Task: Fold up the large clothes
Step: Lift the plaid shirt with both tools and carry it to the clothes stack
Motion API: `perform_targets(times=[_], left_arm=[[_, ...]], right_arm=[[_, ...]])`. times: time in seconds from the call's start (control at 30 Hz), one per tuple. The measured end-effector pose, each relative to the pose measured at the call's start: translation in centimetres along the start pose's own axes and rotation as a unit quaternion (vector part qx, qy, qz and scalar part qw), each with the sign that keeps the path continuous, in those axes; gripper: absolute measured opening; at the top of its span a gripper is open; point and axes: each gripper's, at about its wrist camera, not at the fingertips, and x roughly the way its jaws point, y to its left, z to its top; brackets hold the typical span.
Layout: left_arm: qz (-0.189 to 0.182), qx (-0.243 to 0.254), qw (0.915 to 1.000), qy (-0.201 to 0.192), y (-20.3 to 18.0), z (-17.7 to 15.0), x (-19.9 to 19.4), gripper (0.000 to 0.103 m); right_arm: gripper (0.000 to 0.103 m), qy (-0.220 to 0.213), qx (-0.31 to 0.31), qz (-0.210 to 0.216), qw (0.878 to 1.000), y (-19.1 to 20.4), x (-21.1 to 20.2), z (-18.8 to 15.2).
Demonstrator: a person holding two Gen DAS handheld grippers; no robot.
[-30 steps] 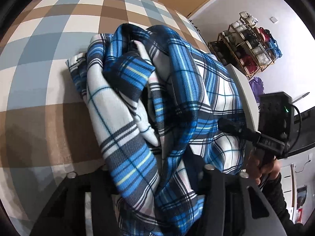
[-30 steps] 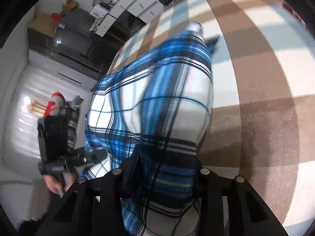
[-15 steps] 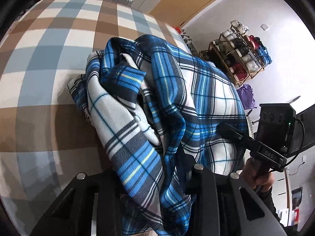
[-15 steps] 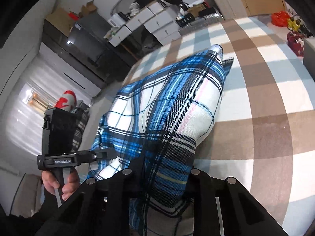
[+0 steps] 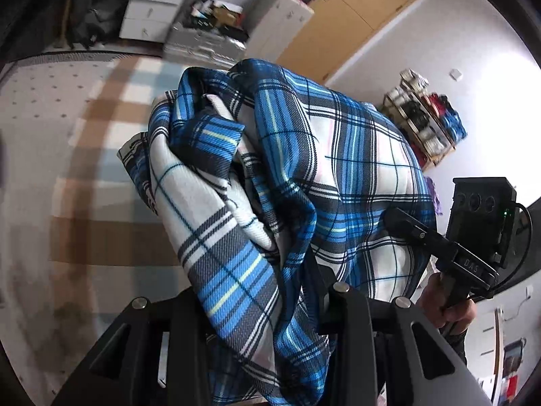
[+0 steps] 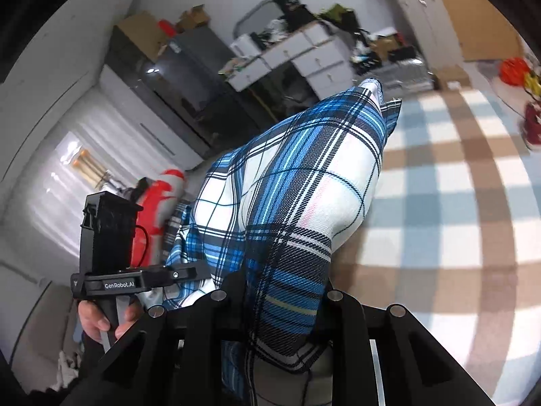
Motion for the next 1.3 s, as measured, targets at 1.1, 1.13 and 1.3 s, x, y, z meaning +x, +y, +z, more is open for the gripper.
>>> perform_targets(times=[1.1,1.13,1.3], left_arm=[[0.126,-0.181,0.9729,-0.069,28.7,2.4,-15.9,0.036],[0.12,-0.188,0.9724,-0.068,29.3,2.0,-15.4,0.038],[0.122,-0.191,0.9699,-0.088,30.8,-0.1,-14.7,0.066]], right_arm=[[0.028,0.191,0.102,0.17,0.961,26.4,37.3,4.0],[0.029,0.193,0.1,0.174,0.96,26.0,37.5,3.8],[0.05,0.208,0.047,0.153,0.965,26.0,37.1,3.6]])
